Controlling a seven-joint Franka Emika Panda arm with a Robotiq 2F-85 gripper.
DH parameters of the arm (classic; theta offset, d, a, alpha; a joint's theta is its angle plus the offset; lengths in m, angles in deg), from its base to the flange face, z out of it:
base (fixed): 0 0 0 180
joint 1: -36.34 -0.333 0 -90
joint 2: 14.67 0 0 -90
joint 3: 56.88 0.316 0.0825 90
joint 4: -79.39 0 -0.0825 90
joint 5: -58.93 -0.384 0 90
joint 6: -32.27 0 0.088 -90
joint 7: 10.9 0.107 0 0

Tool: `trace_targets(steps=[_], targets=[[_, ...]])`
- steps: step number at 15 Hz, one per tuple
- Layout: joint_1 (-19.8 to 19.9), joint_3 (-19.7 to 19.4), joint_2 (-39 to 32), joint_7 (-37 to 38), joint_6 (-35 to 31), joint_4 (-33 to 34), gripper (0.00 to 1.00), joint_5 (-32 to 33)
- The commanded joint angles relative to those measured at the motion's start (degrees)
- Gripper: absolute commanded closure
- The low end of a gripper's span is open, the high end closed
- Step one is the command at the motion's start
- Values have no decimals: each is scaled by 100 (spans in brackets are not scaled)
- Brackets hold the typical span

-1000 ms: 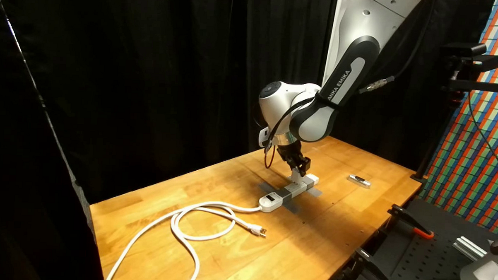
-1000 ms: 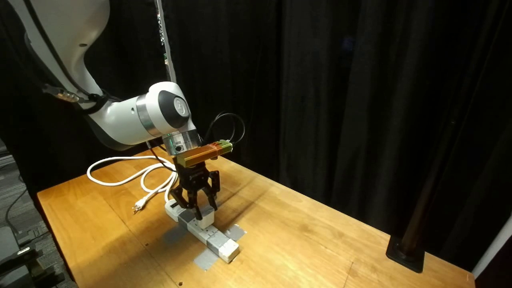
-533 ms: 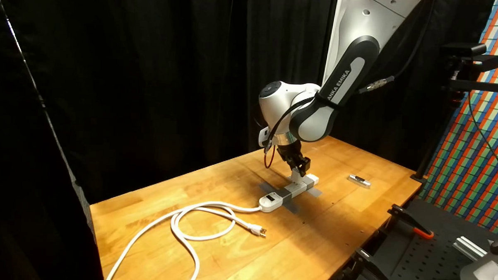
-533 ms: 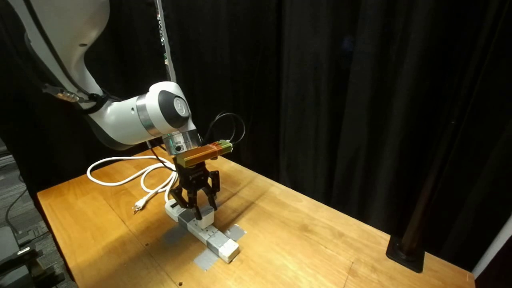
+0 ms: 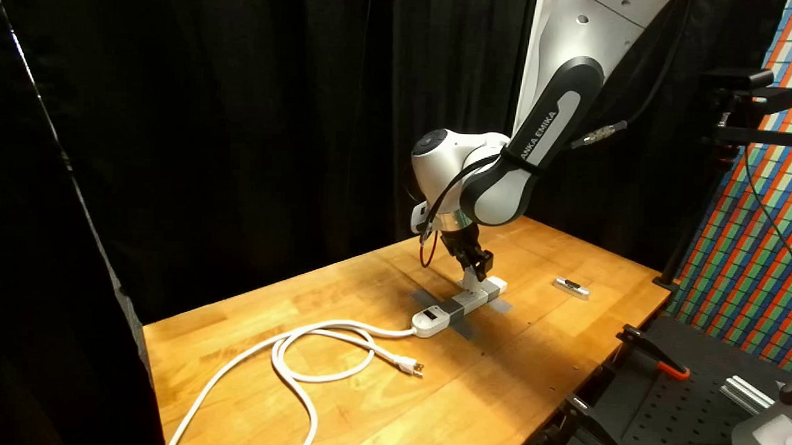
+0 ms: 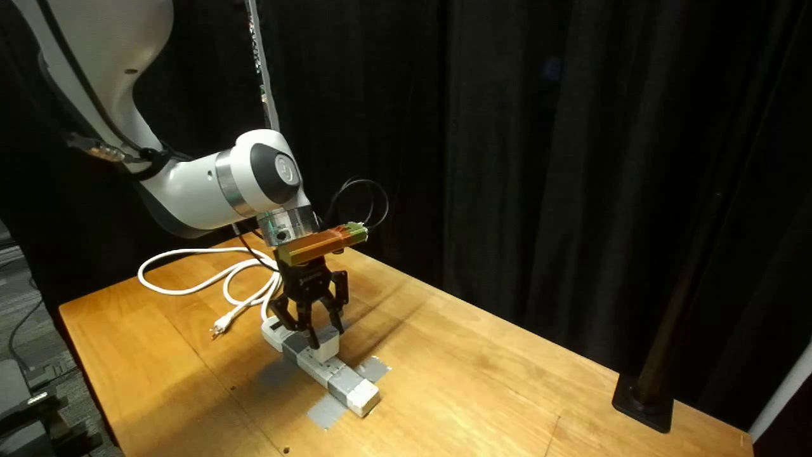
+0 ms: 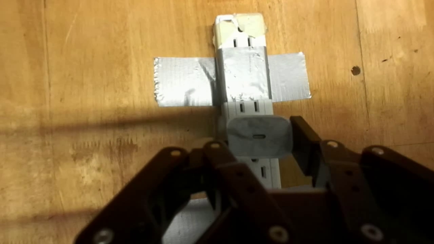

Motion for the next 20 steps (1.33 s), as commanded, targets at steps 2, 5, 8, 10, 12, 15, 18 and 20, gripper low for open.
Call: trace_targets(steps=[2,5,8,10,12,15,18,20], targets=[[-75,-18,59,155,-110,-172,78,-18],[-93,-29,108,241,-156,-244,78,34],[-116,-48,143,386,-176,-285,78,63],[-97,-46,136,431,-178,-278,78,45],[-79,-44,116,457,-146,-255,78,11],[-59,-29,107,467,-95,-245,78,-38],[-22,5,112,350,-59,-262,78,-102],[10,20,116,275,-64,-272,78,-130]])
